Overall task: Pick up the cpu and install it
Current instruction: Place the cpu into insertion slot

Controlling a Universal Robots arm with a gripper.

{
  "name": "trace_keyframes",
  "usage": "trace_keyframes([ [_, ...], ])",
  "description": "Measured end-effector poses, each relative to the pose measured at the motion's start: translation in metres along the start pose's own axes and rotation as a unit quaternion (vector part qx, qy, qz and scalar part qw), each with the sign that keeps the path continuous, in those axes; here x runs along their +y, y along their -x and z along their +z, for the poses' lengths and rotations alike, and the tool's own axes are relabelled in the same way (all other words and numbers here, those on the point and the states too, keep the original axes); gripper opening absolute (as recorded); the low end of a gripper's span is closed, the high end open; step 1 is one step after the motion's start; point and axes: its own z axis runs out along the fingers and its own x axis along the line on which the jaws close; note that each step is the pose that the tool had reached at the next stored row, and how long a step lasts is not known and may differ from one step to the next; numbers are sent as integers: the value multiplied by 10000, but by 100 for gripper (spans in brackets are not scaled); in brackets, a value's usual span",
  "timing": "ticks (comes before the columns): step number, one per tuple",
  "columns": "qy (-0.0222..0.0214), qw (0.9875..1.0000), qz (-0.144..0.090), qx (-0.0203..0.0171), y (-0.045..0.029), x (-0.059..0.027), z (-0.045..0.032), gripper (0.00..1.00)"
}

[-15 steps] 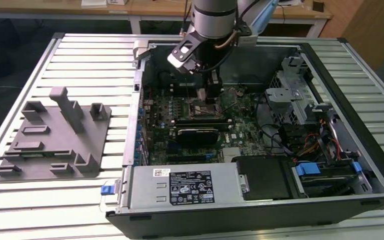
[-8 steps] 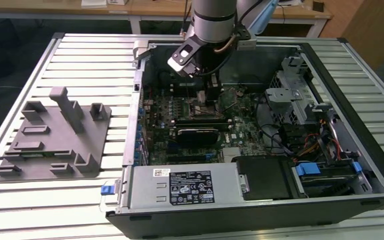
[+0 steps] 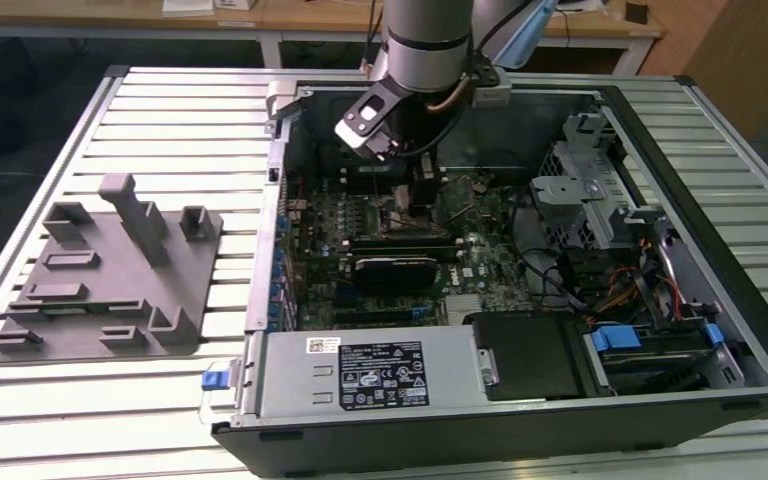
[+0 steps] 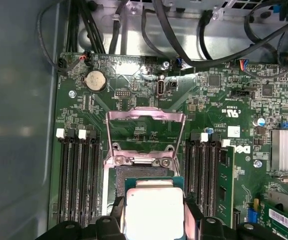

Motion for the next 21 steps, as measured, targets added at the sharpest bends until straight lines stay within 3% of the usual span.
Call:
trace_keyframes([
  [14, -131, 9999, 12, 3, -6, 21, 138, 55],
  [21, -139, 9999, -15, 4, -14, 30, 156, 55],
])
